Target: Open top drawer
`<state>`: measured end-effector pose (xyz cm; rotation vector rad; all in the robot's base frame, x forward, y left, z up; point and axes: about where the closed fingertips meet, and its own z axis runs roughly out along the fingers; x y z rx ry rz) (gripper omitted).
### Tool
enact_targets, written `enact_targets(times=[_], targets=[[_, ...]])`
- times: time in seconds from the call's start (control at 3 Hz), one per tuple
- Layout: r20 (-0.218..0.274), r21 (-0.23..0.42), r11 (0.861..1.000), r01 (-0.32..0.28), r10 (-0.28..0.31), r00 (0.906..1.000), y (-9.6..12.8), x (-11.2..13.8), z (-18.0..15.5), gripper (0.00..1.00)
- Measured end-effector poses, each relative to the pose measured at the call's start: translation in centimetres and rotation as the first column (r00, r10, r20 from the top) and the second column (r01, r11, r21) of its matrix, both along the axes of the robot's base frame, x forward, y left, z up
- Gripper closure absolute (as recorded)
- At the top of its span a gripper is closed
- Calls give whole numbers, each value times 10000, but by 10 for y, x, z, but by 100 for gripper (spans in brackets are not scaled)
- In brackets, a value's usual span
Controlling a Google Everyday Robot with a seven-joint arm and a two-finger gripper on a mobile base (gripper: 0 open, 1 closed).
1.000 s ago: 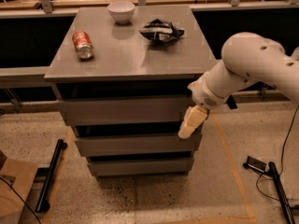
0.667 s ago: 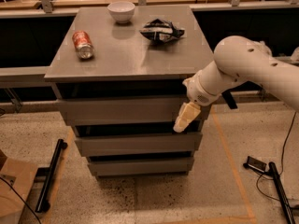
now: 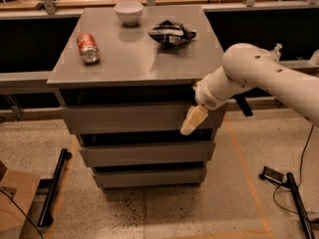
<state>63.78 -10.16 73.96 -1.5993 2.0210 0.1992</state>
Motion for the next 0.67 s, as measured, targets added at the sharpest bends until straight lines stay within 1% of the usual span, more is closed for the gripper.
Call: enact_targets(times=[0.33,0.67], targets=[[-87,140,9997,220,-219,9997,1,-2,-12,0],[194,531,9983,253,-263,9995,10,10,-28,0]])
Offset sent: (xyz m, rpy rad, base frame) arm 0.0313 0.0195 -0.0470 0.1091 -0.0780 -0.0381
